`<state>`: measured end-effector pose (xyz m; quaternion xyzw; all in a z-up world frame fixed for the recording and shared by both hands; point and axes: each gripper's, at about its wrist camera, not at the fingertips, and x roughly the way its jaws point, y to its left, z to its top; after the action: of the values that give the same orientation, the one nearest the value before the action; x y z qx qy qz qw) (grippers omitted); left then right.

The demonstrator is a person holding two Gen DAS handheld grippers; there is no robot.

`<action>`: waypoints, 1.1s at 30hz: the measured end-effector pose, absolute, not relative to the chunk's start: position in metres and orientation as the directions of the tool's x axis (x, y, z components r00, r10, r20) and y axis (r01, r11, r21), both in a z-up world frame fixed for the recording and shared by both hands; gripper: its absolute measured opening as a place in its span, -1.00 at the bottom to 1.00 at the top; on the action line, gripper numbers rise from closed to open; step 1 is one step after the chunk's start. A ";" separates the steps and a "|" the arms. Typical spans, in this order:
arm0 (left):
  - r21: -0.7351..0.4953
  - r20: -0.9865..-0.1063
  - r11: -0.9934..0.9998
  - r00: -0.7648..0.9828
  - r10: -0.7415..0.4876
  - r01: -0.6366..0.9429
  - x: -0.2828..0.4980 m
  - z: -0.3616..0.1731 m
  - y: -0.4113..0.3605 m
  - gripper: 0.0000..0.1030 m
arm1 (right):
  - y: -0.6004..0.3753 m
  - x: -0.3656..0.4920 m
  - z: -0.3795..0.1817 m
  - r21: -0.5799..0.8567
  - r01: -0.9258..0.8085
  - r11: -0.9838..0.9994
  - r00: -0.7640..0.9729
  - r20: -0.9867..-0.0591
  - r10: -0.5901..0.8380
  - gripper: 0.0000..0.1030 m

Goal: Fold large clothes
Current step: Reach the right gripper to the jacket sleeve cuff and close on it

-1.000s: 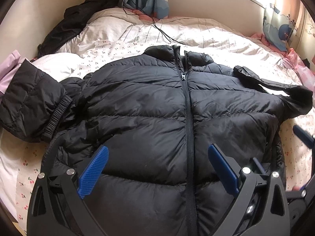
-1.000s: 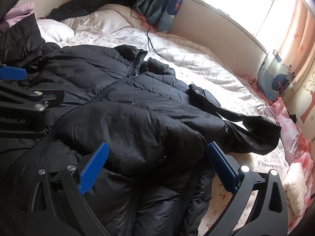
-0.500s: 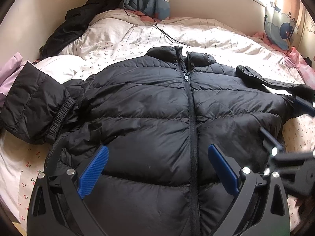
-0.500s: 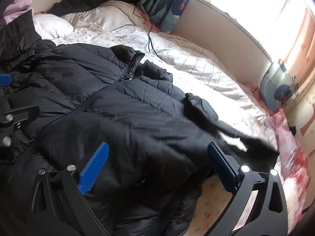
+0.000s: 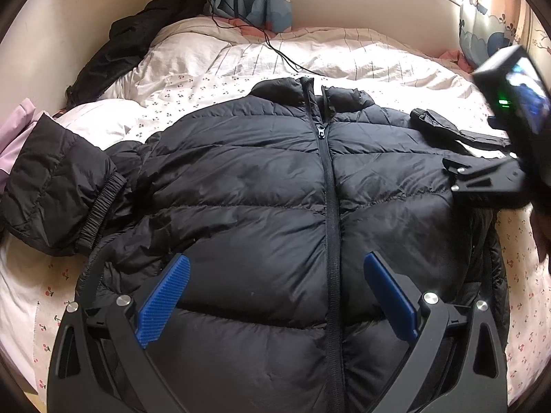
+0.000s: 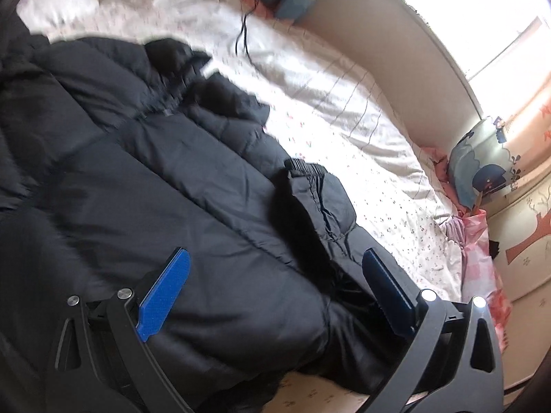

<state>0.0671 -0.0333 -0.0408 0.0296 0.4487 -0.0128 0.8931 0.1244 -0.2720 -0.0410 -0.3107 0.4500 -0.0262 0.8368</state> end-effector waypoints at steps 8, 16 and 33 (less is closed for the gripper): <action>0.039 -0.804 0.998 0.594 0.001 0.051 0.067 -0.042 -0.035 0.88 | -0.300 0.169 -0.065 -0.495 -0.233 0.837 0.474 -0.809 -0.347 0.88; 0.042 -0.804 0.998 0.594 0.002 0.053 0.068 -0.042 -0.035 0.88 | -0.321 0.188 -0.077 -0.452 -0.209 0.867 0.432 -0.838 -0.333 0.88; 0.042 -0.809 0.998 0.588 0.002 0.054 0.070 -0.044 -0.036 0.88 | -0.456 0.177 0.010 -0.177 0.082 0.981 0.601 -0.776 -0.190 -0.86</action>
<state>0.0699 -0.0356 -0.0437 0.0307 0.4539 -0.0145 0.8904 0.1767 -0.4556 0.0096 -0.0614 0.4400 -0.0761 0.8927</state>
